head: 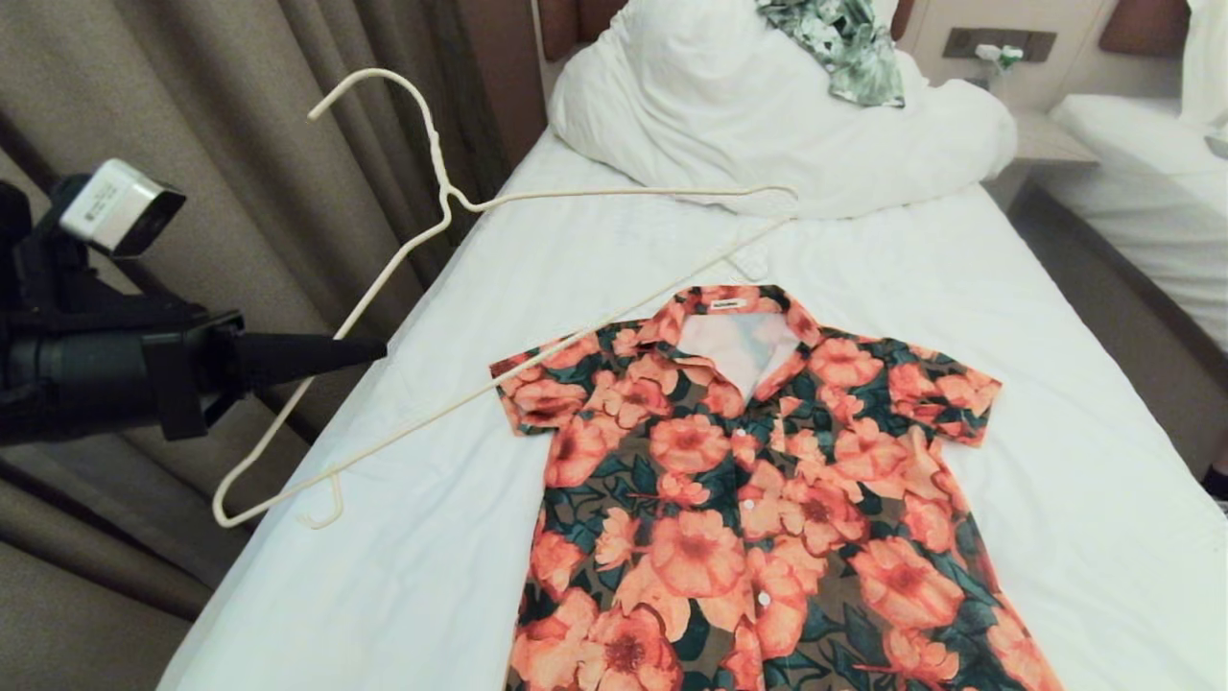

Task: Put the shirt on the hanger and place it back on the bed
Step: Lift the shirt and hanger

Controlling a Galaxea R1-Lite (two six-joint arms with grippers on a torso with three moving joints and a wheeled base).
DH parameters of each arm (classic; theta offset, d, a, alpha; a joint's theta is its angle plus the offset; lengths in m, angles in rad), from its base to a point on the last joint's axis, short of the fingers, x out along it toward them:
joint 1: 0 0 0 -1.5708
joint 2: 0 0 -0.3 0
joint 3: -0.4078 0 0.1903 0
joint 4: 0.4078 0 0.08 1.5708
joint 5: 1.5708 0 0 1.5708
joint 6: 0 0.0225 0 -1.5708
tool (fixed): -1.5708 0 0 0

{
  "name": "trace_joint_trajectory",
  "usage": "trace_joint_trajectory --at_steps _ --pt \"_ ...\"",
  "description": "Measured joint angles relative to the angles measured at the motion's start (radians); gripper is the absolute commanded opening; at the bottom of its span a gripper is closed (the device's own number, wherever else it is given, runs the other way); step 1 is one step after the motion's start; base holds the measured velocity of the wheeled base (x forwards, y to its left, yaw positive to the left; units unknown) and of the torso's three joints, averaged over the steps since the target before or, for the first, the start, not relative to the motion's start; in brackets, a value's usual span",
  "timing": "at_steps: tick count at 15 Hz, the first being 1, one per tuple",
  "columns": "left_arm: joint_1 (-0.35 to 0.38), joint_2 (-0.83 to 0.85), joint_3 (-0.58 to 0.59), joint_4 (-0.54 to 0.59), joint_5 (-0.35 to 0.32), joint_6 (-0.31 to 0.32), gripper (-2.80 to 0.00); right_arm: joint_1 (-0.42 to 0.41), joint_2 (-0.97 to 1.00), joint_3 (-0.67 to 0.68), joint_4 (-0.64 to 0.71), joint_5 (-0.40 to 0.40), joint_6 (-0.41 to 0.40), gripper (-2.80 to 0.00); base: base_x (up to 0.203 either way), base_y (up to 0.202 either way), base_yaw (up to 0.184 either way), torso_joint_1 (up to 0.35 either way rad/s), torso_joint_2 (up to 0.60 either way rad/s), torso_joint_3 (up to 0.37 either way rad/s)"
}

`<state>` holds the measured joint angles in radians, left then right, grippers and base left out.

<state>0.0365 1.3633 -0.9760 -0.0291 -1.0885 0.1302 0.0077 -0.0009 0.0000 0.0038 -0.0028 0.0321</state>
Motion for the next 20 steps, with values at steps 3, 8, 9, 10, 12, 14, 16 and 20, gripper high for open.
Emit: trace_joint_trajectory --at_steps 3,8,9,10,12,14,16,20 --pt "-0.051 -0.024 -0.007 -0.021 0.002 -0.003 -2.8 0.0 0.0 0.0 0.001 0.0 0.0 -2.8 0.0 0.0 0.0 0.0 0.0 0.0" --pt "-0.098 -0.026 0.017 -0.055 0.017 -0.009 -2.8 0.0 0.0 0.0 0.0 0.0 0.0 -2.8 0.0 0.0 0.0 0.0 0.0 0.0" --pt "-0.116 -0.023 0.018 -0.054 0.028 -0.007 -2.8 0.0 0.0 0.0 0.0 0.0 0.0 -2.8 0.0 0.0 0.0 0.0 0.0 0.0" --pt "-0.136 -0.02 0.018 -0.055 0.061 -0.006 -2.8 0.0 0.0 0.0 0.0 0.0 0.0 -2.8 0.0 0.0 0.0 0.0 0.0 0.0" --pt "-0.184 -0.018 0.018 -0.055 0.153 -0.005 -2.8 0.0 0.0 0.0 0.001 0.0 0.0 -2.8 0.0 0.0 0.0 0.0 0.0 0.0" --pt "-0.235 -0.024 0.038 -0.054 0.244 -0.003 -2.8 0.0 0.0 0.0 0.0 0.0 -0.001 -2.8 0.0 0.0 0.0 0.0 0.0 0.0" --pt "-0.254 -0.031 0.049 -0.054 0.259 -0.002 -2.8 0.0 0.0 0.0 0.0 0.0 -0.004 -2.8 0.0 0.0 0.0 0.0 0.0 0.0" --pt "-0.294 -0.056 0.048 -0.055 0.259 -0.005 -2.8 0.0 0.002 -0.013 0.027 -0.002 -0.01 -2.8 0.0 0.0 0.0 0.0 0.0 0.0"
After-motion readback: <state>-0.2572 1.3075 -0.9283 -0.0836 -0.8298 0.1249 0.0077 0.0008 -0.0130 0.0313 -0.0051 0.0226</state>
